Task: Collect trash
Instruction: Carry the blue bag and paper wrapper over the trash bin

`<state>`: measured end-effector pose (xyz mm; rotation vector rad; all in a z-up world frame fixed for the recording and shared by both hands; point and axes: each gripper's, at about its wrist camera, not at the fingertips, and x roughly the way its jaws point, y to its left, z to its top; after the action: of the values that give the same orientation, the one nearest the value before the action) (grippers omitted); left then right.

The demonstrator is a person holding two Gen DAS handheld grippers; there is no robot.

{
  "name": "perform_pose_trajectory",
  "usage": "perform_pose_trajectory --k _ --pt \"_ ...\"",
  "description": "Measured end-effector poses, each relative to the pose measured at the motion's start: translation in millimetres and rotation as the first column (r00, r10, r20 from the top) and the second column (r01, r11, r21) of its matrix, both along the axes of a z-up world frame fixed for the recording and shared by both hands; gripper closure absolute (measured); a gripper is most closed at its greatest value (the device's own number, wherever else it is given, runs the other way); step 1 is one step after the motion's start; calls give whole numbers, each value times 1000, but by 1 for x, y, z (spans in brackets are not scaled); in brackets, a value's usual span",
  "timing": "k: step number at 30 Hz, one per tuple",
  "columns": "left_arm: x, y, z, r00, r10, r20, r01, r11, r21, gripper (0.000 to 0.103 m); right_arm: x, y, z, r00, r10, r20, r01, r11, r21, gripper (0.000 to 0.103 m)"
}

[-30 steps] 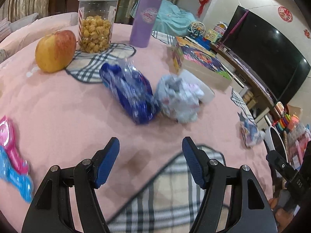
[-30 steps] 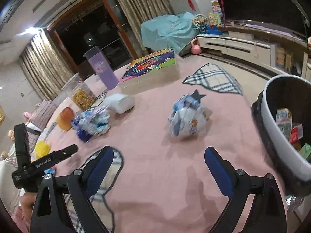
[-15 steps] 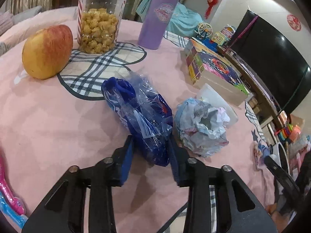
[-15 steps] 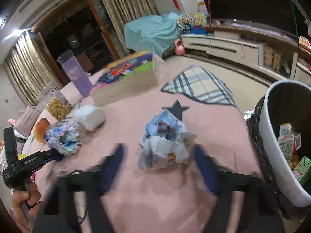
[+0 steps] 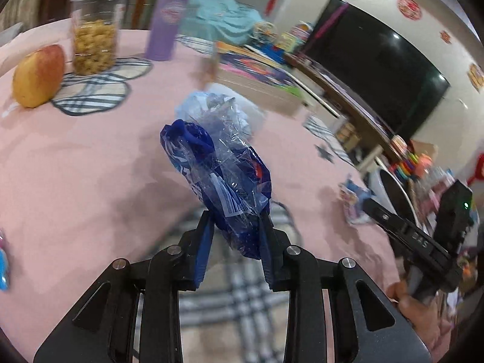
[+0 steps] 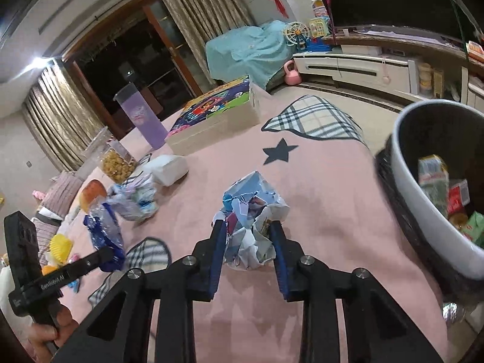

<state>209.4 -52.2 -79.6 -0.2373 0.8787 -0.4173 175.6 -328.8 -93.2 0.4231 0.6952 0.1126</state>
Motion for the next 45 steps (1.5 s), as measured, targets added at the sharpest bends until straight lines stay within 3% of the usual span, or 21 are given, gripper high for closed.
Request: perform_pose_trajectory --k 17,20,23,24,26,31,32,33,34,37,45 --pt "-52 -107 3 967 -256 -9 256 965 49 76 -73 -35 5 999 -33 14 33 999 0 73" --pt "-53 -113 -5 964 -262 -37 264 962 68 76 -74 -34 -3 1000 -12 -23 12 1000 -17 66" --pt "-53 -116 -12 964 -258 -57 262 962 76 75 -81 -32 -7 1000 -12 -22 11 1000 -12 47" --pt "-54 -116 -14 965 -256 -61 260 962 77 75 -83 -32 -8 1000 -16 -22 16 1000 -17 36" --pt "-53 -115 -18 966 -250 -67 255 964 75 74 -87 -34 -9 1000 -15 -10 15 1000 -9 34" --pt "-51 -116 -20 970 -232 -65 237 969 72 70 -86 -39 -14 1000 -26 -7 26 1000 17 41" --pt "-51 -118 -21 972 -229 -62 233 970 75 70 -86 -39 -14 1000 -26 -6 26 1000 18 46" --pt "-51 -119 -20 972 -226 -59 230 970 79 70 -86 -39 -14 1000 -25 -6 25 1000 17 62" --pt "-53 -120 -20 972 -228 -54 232 969 81 70 -87 -39 -14 1000 -29 -3 29 999 13 69" --pt "-56 -123 -14 968 -249 -41 251 964 83 72 -92 -40 -10 1000 -24 11 24 1000 17 77" --pt "-65 -150 13 941 -338 13 336 938 85 72 -109 -61 20 994 -68 88 67 998 12 78"
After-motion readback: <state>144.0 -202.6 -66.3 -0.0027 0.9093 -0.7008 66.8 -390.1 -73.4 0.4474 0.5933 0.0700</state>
